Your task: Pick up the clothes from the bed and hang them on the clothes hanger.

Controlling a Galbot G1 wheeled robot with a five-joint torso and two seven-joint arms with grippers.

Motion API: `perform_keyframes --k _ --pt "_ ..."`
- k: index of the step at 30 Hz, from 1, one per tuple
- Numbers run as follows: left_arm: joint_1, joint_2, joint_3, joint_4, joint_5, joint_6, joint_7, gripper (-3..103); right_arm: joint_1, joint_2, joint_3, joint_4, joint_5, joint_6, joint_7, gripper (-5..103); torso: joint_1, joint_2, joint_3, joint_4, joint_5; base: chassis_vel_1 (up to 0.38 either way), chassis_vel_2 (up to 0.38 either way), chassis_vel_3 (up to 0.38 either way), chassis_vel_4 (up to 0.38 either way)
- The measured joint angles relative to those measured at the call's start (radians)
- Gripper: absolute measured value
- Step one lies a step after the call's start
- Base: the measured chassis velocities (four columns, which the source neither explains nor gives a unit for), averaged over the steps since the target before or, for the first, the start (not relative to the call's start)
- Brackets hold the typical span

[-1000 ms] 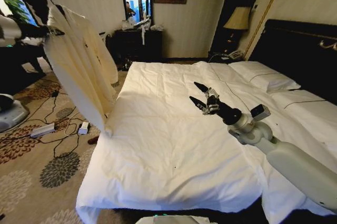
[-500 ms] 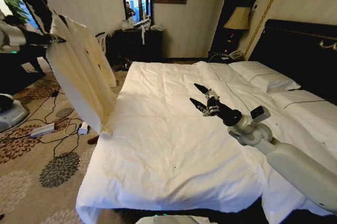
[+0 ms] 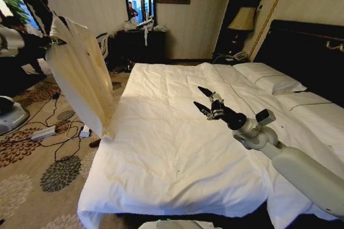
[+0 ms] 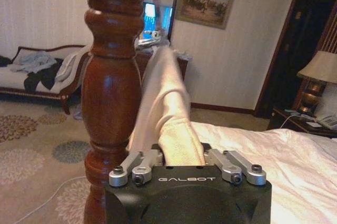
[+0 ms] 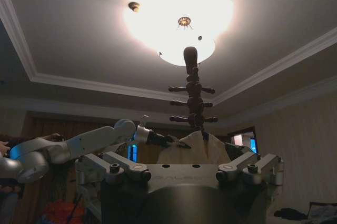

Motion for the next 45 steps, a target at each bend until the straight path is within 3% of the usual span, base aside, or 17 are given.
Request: perform_keyframes --k 4,7,10,11,13,19,22,27,31,37,38,39,40,42,43,45 --pt "0.016 0.035 -0.016 -0.068 -0.016 -0.005 -0.010 47 -0.004 -0.002 0.001 0.005 0.000 0.000 -0.001 100 0.000 0.000 0.000 -0.0002 0.0000 0.000 0.000 0.000 0.000" --pt "0.030 0.069 -0.029 -0.124 -0.033 -0.008 -0.016 53 -0.007 -0.003 0.002 0.009 0.000 0.000 -0.001 100 0.000 0.000 0.000 -0.0002 0.0000 0.000 0.000 0.000 0.000" --pt "0.051 0.118 -0.044 -0.190 -0.048 -0.008 -0.019 69 -0.010 -0.003 0.002 0.013 0.000 0.000 -0.001 100 0.000 0.000 0.000 -0.0002 0.0001 0.000 0.000 0.000 0.000" --pt "0.051 0.118 -0.044 -0.190 -0.048 -0.008 -0.019 69 -0.010 -0.003 0.002 0.013 0.000 0.000 -0.001 100 0.000 0.000 0.000 -0.0002 0.0001 0.000 0.000 0.000 0.000" --pt "0.084 0.155 -0.071 -0.235 -0.050 -0.008 -0.018 80 -0.010 -0.001 0.001 0.014 0.000 0.000 -0.002 100 0.000 0.000 0.000 -0.0001 0.0001 0.000 0.000 0.000 0.000" --pt "0.190 0.245 -0.157 -0.329 -0.046 -0.006 -0.017 98 -0.013 0.009 -0.003 0.018 -0.001 -0.001 -0.002 100 0.000 0.000 0.000 -0.0002 0.0000 0.000 0.000 0.000 0.000" --pt "0.299 0.300 -0.274 -0.386 -0.039 -0.003 -0.015 100 -0.021 0.007 -0.002 0.020 -0.003 -0.001 -0.002 100 0.000 0.000 0.000 -0.0003 -0.0002 0.000 0.000 0.000 0.000" --pt "0.410 0.363 -0.383 -0.465 -0.031 -0.005 -0.014 100 -0.021 0.000 0.004 0.020 -0.003 -0.001 0.000 100 0.000 0.000 0.000 0.0006 -0.0001 0.000 0.000 0.000 0.000" --pt "0.440 0.397 -0.412 -0.516 -0.034 -0.017 -0.014 100 -0.025 -0.003 0.011 0.015 -0.002 -0.001 0.002 100 0.000 0.000 0.000 -0.0007 0.0000 0.000 0.000 0.000 0.000" --pt "0.439 0.430 -0.431 -0.587 -0.088 -0.046 -0.051 100 -0.044 0.003 0.034 0.021 0.004 -0.001 0.038 100 0.000 0.000 0.000 -0.0001 0.0002 0.000 0.000 0.000 0.000" --pt "0.436 0.434 -0.435 -0.604 -0.124 -0.095 -0.084 100 -0.055 0.013 0.056 0.032 0.019 -0.001 0.071 100 0.000 0.000 0.000 0.0000 0.0003 0.000 0.000 0.000 0.000" --pt "0.436 0.433 -0.440 -0.609 -0.145 -0.190 -0.092 100 -0.069 0.025 0.089 0.038 0.030 0.000 0.102 100 0.000 0.000 0.000 0.0000 0.0003 0.000 0.000 0.000 0.000" --pt "0.436 0.433 -0.440 -0.609 -0.145 -0.190 -0.092 100 -0.069 0.025 0.089 0.038 0.030 0.000 0.102 100 0.000 0.000 0.000 0.0000 0.0003 0.000 0.000 0.000 0.000" --pt "0.447 0.426 -0.445 -0.600 -0.109 -0.413 -0.065 100 -0.119 0.063 0.199 0.048 0.033 -0.001 0.182 100 0.000 0.000 0.000 -0.0003 0.0004 0.000 0.000 0.000 0.000" --pt "0.447 0.426 -0.445 -0.600 -0.109 -0.413 -0.065 100 -0.119 0.063 0.199 0.048 0.033 -0.001 0.182 100 0.000 0.000 0.000 -0.0003 0.0004 0.000 0.000 0.000 0.000" --pt "0.473 0.438 -0.448 -0.602 -0.054 -0.552 -0.048 100 -0.205 0.122 0.341 0.068 0.011 0.000 0.284 100 0.000 0.000 0.000 -0.0003 -0.0001 0.000 0.000 0.000 0.000"
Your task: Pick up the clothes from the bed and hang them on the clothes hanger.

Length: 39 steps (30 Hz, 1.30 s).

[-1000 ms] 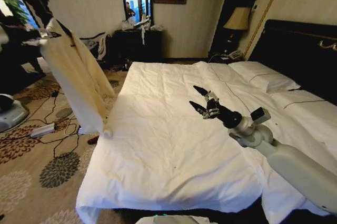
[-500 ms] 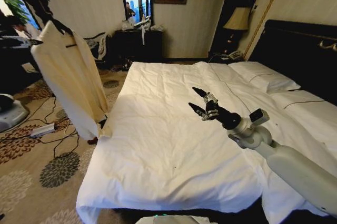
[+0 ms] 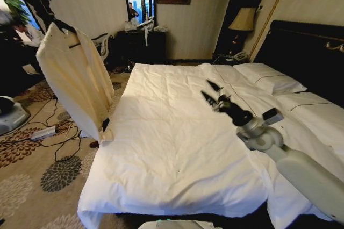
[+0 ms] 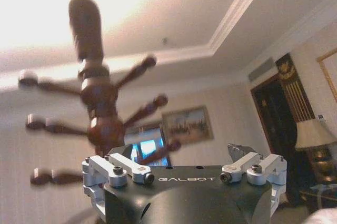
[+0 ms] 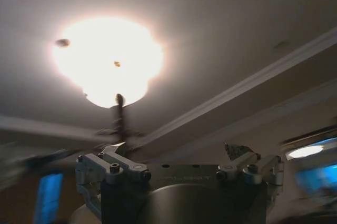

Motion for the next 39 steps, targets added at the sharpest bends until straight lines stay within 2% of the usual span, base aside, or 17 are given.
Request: perform_keyframes --k 1,3,7,8,11,13,15,18,19,22,23,24,25,27,30,32,39 --pt "0.029 0.008 -0.018 -0.008 0.013 -0.054 0.005 100 -0.051 0.035 0.069 0.016 -0.023 0.002 0.041 100 0.000 0.000 0.000 0.0005 0.0001 0.000 0.000 0.000 0.000" --pt "0.051 0.011 -0.033 -0.014 0.018 -0.094 0.006 100 -0.096 0.066 0.119 0.029 -0.049 0.008 0.071 100 0.000 0.000 0.000 0.0008 0.0001 0.000 0.000 0.000 0.000" --pt "0.152 -0.014 -0.113 -0.004 0.124 -0.366 -0.092 100 -0.314 0.214 0.295 0.062 -0.236 0.051 0.157 100 0.000 0.000 0.000 -0.0009 0.0005 0.000 0.000 0.000 0.000" --pt "0.152 -0.014 -0.113 -0.004 0.124 -0.366 -0.092 100 -0.314 0.214 0.295 0.062 -0.236 0.051 0.157 100 0.000 0.000 0.000 -0.0009 0.0005 0.000 0.000 0.000 0.000" --pt "0.288 -0.100 -0.254 0.066 0.217 -0.471 -0.175 100 -0.453 0.330 0.374 0.063 -0.381 0.113 0.192 100 0.000 0.000 0.000 0.0016 0.0014 0.000 0.000 0.000 0.000" --pt "0.322 -0.142 -0.270 0.099 0.228 -0.474 -0.175 100 -0.511 0.381 0.403 0.072 -0.416 0.136 0.214 100 0.000 0.000 0.000 0.0010 0.0001 0.000 0.000 0.000 0.000" --pt "0.406 -0.202 -0.319 0.123 0.238 -0.479 -0.139 100 -0.569 0.469 0.425 0.082 -0.454 0.169 0.254 100 0.000 0.000 0.000 -0.0016 -0.0027 0.000 0.000 0.000 0.000" --pt "0.659 -0.295 -0.578 0.030 0.287 -0.478 -0.097 100 -0.600 0.570 0.424 0.076 -0.522 0.199 0.278 100 0.000 0.000 0.000 -0.0008 0.0026 -0.009 -0.004 -0.035 -0.023" --pt "0.659 -0.295 -0.578 0.030 0.287 -0.478 -0.097 100 -0.600 0.570 0.424 0.076 -0.522 0.199 0.278 100 0.000 0.000 0.000 -0.0008 0.0026 0.000 0.000 0.000 0.000" --pt "0.999 -0.431 -0.807 -0.123 0.339 -0.471 -0.090 100 -0.626 0.623 0.411 0.074 -0.583 0.215 0.279 100 0.000 0.000 0.000 0.0009 -0.0014 0.000 0.000 0.000 0.000" --pt "0.999 -0.431 -0.807 -0.123 0.339 -0.471 -0.090 100 -0.626 0.623 0.411 0.074 -0.583 0.215 0.279 100 0.000 0.000 0.000 0.0009 -0.0014 0.000 0.000 0.000 0.000" --pt "1.134 -0.498 -0.873 -0.207 0.370 -0.466 -0.095 100 -0.639 0.642 0.407 0.072 -0.614 0.222 0.279 100 0.000 0.000 0.000 0.0012 -0.0024 0.000 0.000 0.000 0.000" --pt "1.243 -0.555 -0.913 -0.285 0.399 -0.461 -0.102 100 -0.653 0.657 0.402 0.070 -0.647 0.228 0.279 100 0.000 0.000 0.000 0.0008 0.0000 0.000 0.000 0.000 0.000" --pt "1.321 -0.603 -0.933 -0.344 0.423 -0.455 -0.114 100 -0.667 0.669 0.397 0.070 -0.678 0.230 0.279 100 0.000 0.000 0.000 0.0007 0.0010 0.000 0.000 0.000 0.000" --pt "1.539 -0.776 -0.935 -0.508 0.498 -0.429 -0.178 100 -0.720 0.713 0.371 0.090 -0.797 0.218 0.327 100 0.000 0.000 0.000 0.0001 0.0006 0.000 0.000 0.000 0.000" --pt "1.648 -0.891 -0.896 -0.575 0.554 -0.471 -0.204 100 -0.760 0.748 0.338 0.117 -0.874 0.211 0.354 100 0.000 0.000 0.000 0.0006 0.0000 0.000 0.000 0.000 0.000" --pt "1.814 -1.047 -0.842 -0.708 0.674 -0.495 -0.204 100 -0.826 0.820 0.280 0.167 -1.020 0.302 0.342 100 0.000 0.000 0.000 0.0000 0.0005 0.000 0.000 0.000 0.000"
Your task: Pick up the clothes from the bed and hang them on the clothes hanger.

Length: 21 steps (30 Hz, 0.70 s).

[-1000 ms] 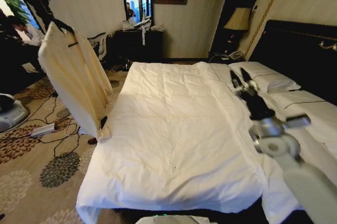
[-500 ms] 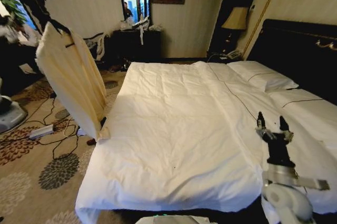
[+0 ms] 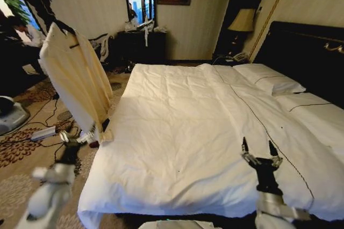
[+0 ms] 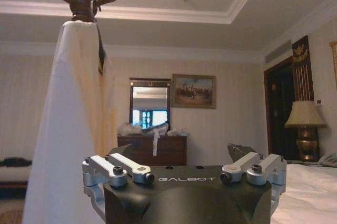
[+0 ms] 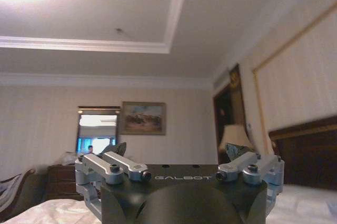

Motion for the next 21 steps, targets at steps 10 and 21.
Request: perform_keyframes --k 10,21 --pt "0.117 -0.025 -0.053 -0.258 -0.014 0.052 -0.065 100 -0.173 -0.027 0.010 0.257 -0.112 -0.094 0.130 100 0.000 0.000 0.000 0.0002 0.0000 0.000 0.000 0.000 0.000" --pt "0.120 0.018 -0.031 -0.342 -0.034 0.233 -0.151 100 -0.196 -0.065 0.025 0.286 -0.067 -0.194 0.165 100 0.000 0.000 0.000 0.0000 -0.0004 0.000 0.000 0.000 0.000"
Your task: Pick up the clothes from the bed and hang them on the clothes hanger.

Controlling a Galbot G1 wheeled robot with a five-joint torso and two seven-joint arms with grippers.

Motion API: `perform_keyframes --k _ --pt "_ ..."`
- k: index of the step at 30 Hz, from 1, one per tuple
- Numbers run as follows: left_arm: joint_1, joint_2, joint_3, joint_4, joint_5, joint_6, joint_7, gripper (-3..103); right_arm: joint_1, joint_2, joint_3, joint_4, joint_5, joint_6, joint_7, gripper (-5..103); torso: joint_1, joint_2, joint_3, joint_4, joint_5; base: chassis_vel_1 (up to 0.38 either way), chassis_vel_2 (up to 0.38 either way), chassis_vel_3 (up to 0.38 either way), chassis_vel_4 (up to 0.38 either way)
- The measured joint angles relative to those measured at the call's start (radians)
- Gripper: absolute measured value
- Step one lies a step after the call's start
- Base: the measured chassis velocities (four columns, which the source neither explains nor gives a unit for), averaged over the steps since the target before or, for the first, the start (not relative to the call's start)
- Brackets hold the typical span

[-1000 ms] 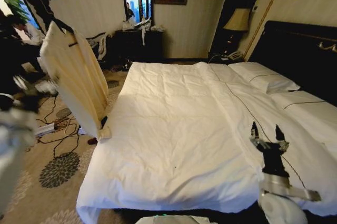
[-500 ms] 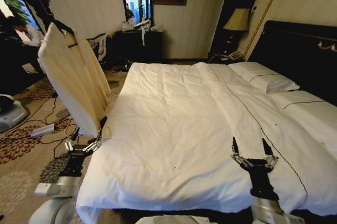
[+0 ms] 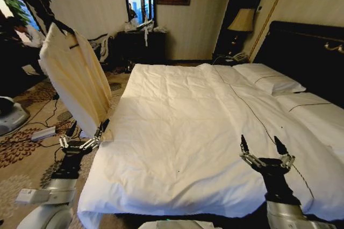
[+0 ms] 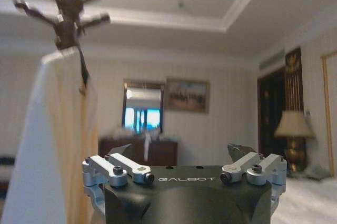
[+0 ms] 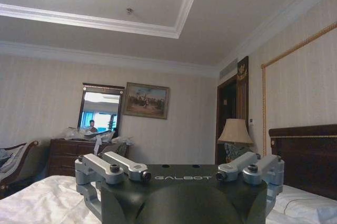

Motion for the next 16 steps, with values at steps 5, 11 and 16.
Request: perform_keyframes --k 5,11,16 --pt "-0.007 -0.016 0.060 0.073 0.081 0.029 -0.031 100 0.001 0.000 0.001 -0.002 0.001 0.000 0.000 100 0.000 0.000 0.000 0.0001 0.0000 0.000 0.000 0.000 0.000" --pt "0.005 -0.117 0.117 0.381 0.167 -0.124 -0.002 100 0.002 0.000 0.001 -0.004 0.002 0.000 -0.001 100 0.000 0.000 0.000 0.0002 -0.0004 0.000 0.000 0.000 0.000" --pt "0.046 -0.187 0.134 0.538 0.241 -0.267 0.043 100 0.003 0.000 0.001 -0.005 0.002 0.001 -0.002 100 0.000 0.000 0.000 0.0005 -0.0002 0.000 0.000 0.000 0.000"
